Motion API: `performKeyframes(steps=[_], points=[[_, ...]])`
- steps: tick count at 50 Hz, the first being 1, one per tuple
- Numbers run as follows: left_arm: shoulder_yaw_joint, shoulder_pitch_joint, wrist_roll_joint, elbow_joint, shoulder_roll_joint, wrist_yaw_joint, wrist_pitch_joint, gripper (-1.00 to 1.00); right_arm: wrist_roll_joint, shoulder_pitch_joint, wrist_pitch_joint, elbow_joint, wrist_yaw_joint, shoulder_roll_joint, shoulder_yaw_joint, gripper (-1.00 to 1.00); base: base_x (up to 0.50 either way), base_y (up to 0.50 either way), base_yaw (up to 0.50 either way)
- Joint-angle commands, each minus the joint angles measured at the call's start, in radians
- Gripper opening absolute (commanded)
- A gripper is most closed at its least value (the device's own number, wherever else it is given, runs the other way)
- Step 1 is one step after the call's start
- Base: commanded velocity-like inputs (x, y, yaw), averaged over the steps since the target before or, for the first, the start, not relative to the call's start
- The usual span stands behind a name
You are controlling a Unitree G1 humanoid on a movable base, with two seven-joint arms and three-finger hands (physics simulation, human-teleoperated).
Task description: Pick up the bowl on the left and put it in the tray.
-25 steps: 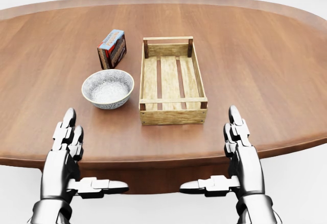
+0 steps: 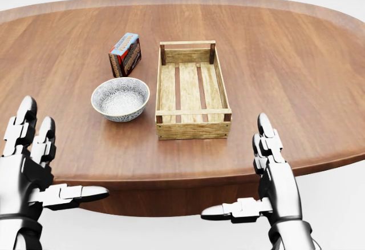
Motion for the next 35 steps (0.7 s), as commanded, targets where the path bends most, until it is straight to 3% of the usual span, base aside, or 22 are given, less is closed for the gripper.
performKeyframes(steps=[1, 20, 35], points=[[0.072, 0.017, -0.068, -0.161, 0.016, -0.014, 0.000, 1.00, -0.019, 0.033, 0.014, -0.099, 0.000, 0.003, 0.015, 1.00, 0.00, 0.00, 0.00], [0.210, 0.008, -0.185, -0.315, 0.049, -0.005, 0.000, 1.00, -0.081, 0.122, 0.014, -0.373, -0.017, 0.004, 0.089, 1.00, 0.00, 0.00, 0.00], [0.242, -0.006, -0.216, -0.312, 0.066, 0.004, 0.000, 1.00, -0.122, 0.182, 0.014, -0.567, -0.042, -0.015, 0.153, 1.00, 0.00, 0.00, 0.00]])
